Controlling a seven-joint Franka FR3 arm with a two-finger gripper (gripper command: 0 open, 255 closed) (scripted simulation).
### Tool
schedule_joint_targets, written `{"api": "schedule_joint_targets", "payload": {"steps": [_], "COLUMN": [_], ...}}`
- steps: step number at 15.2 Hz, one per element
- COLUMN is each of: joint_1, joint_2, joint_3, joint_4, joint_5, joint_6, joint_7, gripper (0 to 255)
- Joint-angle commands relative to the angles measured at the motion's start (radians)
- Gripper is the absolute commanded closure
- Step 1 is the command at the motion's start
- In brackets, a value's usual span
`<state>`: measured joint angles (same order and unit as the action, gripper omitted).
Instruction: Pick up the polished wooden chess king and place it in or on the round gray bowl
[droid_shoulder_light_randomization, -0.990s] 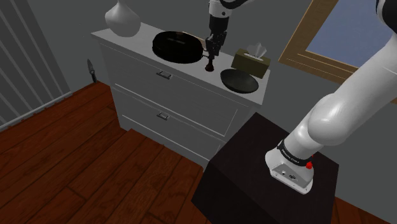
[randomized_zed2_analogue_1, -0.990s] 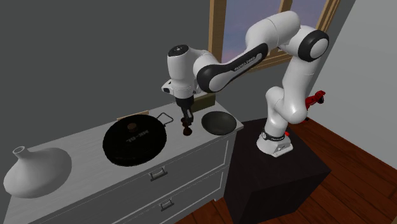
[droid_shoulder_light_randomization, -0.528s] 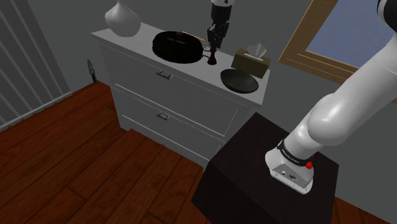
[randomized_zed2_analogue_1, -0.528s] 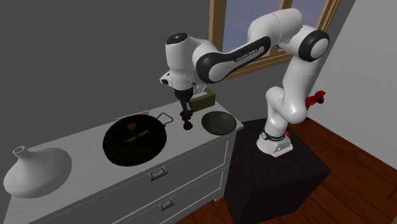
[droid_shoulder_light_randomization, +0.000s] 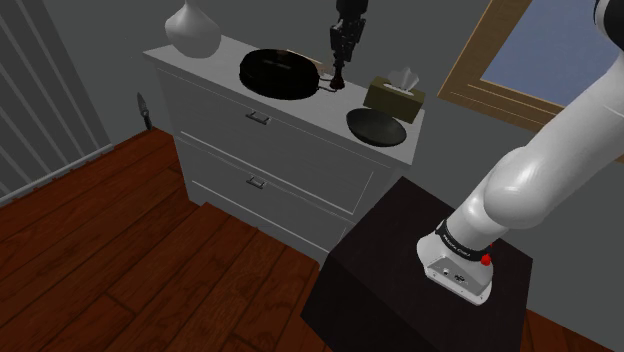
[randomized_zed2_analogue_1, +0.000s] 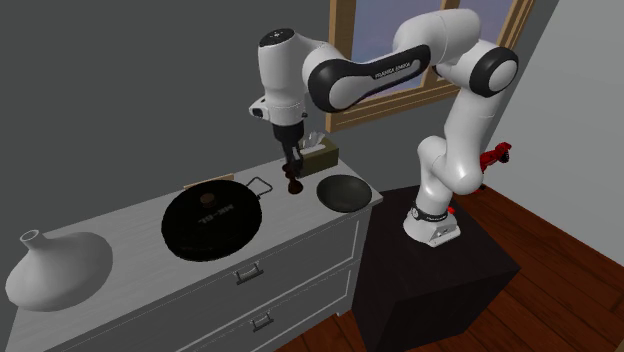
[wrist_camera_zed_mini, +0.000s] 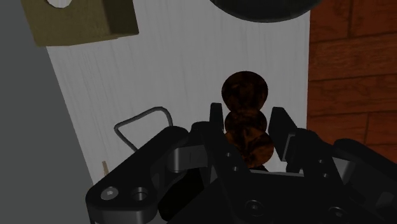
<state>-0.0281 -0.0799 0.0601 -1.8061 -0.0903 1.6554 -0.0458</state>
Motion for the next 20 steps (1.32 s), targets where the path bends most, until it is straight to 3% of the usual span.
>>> {"api": "schedule_joint_targets", "payload": {"steps": [1, 5, 13, 18, 20], "joint_1": [0.000, 0.000, 0.001, 0.005, 0.005], "joint_2": [0.003, 0.010, -0.300, -0.485, -0.505], "joint_3": [0.000, 0.001, -0.008, -0.014, -0.015], "joint_4": [0.030, 0.088, -0.174, -0.291, -0.316], "joint_5": [0.000, 0.000, 0.014, 0.018, 0.019], "joint_6": [-0.027, -0.078, -0.124, -0.192, -0.186], "joint_7": [-0.002, -0.006, -0.022, -0.033, -0.033], "gripper": [255, 255, 255, 255, 255]}}
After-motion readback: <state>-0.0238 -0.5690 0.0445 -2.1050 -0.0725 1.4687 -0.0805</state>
